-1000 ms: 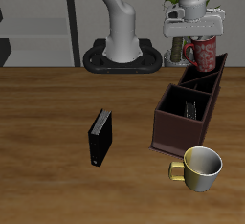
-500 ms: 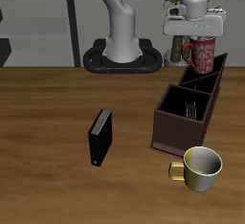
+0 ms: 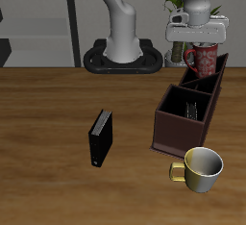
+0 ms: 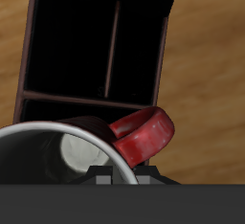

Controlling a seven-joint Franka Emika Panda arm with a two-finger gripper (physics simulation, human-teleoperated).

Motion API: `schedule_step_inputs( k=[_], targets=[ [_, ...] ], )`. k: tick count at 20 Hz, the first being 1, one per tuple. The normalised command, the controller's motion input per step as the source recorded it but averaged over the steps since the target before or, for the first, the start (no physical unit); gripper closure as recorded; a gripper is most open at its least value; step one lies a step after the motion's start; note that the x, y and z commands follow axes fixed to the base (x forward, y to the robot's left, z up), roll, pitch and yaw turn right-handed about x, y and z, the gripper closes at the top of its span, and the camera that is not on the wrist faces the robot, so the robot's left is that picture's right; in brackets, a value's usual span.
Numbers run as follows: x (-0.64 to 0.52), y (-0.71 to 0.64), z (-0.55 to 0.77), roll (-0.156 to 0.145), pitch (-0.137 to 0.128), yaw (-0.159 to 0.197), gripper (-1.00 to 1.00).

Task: Place the yellow book into the left desk caddy's right compartment and place the red mug into the left desk caddy's left compartment

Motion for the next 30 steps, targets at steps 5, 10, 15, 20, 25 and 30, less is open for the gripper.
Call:
schedule_step_inputs(
  k=[5,10,15,20,25,30],
  targets=[
    [0.10,-0.02,-0.07,-0.007,0.017,0.002,1.00],
    [0.16,-0.01,-0.18,-0.012,0.054,-0.012,1.00],
    [-0.03,0.02,-0.17,-0.009,0.024,0.003,1.00],
    [-0.28,0.08,-0.23,0.026,0.030,-0.002,1.00],
    [-0.11,0.06,-0.05,0.026,0.007,0.021,1.00],
    [0.09,0.10,-0.12,0.031,0.039,0.014,1.00]
  ],
)
